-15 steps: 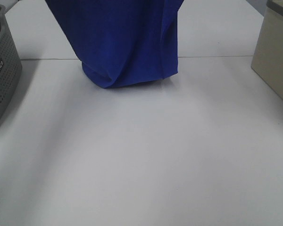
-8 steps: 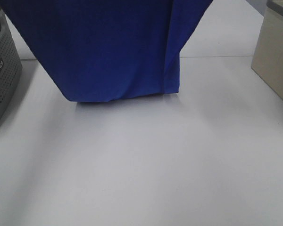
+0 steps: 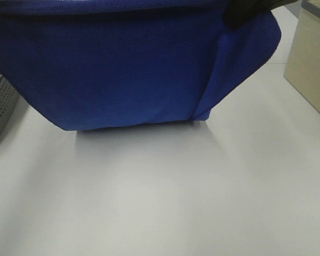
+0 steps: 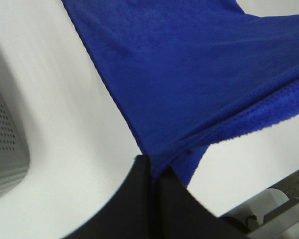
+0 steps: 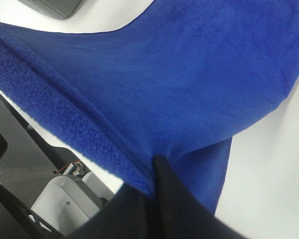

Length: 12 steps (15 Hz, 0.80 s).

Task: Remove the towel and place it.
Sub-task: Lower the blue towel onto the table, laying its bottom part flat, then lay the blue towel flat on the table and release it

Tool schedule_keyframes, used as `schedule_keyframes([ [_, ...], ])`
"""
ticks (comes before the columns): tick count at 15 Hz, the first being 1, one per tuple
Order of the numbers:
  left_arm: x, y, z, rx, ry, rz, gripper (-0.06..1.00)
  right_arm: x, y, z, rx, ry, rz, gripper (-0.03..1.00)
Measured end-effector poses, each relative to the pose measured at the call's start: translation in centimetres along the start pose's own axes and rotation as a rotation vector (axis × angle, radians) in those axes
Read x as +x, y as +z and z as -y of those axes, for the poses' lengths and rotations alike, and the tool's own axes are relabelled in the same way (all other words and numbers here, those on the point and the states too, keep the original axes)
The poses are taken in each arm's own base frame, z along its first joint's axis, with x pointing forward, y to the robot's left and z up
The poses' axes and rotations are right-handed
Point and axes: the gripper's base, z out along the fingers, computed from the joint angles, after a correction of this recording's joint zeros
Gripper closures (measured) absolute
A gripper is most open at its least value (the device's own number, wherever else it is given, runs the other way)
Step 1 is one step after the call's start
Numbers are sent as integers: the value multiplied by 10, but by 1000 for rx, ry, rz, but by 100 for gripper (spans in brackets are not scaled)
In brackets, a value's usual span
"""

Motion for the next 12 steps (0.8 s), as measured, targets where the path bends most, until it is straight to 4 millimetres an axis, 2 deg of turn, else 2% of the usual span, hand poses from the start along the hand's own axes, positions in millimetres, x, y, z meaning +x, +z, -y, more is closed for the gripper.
schedule_keyframes([
  [1,9,-2,2,18,-9,-5,94,10,-2,-3,-8,13,0,95],
  [3,27,8,4,45,-31,-57,94,31,5,-4,-37,64,-41,95],
  [8,69,50,3,108,-107,-251,94,77,43,7,-98,228,-201,95],
  [12,113,81,6,191,-175,-420,94,114,71,16,-128,333,-339,95],
])
